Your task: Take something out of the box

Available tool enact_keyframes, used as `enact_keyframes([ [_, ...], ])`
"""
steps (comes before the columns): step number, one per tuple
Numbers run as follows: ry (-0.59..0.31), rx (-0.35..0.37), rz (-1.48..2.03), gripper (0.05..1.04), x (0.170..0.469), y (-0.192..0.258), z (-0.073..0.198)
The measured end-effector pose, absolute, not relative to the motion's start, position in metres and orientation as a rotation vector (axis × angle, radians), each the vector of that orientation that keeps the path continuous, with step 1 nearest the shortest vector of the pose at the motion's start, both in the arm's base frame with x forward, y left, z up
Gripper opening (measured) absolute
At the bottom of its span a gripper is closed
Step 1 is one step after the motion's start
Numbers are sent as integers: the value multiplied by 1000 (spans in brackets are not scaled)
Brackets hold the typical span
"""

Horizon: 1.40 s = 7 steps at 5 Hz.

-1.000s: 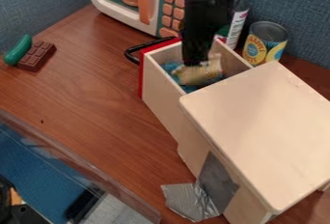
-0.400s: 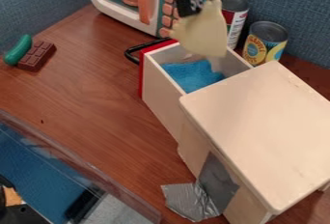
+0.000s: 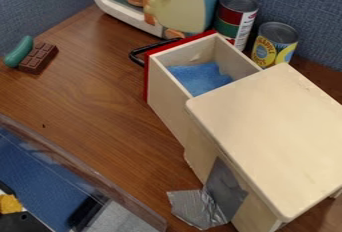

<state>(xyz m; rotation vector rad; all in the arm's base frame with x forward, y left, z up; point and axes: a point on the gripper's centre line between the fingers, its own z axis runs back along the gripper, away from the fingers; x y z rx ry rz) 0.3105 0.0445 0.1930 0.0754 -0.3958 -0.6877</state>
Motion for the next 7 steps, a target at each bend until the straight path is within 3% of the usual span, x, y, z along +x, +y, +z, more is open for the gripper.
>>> enact_keyframes([
  [2, -344, 406, -468, 54, 310, 100, 192],
  [3, -283, 534, -391, 54, 313, 121, 175],
  [6, -98, 776, -467, 54, 291, 171, 80],
  [7, -49, 805, -506, 54, 282, 182, 64],
])
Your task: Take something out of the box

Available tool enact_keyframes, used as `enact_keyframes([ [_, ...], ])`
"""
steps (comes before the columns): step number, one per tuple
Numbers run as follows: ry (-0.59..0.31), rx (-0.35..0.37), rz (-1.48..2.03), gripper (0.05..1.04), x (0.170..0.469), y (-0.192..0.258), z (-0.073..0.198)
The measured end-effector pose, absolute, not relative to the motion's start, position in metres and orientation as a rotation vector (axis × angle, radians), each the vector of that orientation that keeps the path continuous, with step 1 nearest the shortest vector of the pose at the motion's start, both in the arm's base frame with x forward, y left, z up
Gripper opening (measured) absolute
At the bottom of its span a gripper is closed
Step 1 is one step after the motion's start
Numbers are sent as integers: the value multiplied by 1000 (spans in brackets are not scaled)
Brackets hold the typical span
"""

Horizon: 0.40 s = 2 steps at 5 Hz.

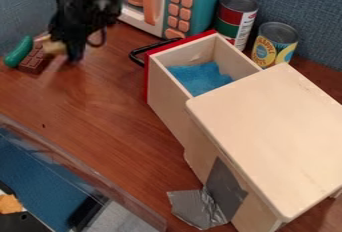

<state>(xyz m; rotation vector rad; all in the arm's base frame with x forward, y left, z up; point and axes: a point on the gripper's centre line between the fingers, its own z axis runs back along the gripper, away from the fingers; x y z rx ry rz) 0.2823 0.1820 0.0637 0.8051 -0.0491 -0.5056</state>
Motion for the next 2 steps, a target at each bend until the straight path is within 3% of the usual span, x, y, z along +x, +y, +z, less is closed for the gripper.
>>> enact_keyframes([
  [1, -22, 766, -523, 76, 279, 185, 60],
  [2, -5, 675, -553, 229, 277, 176, 55],
])
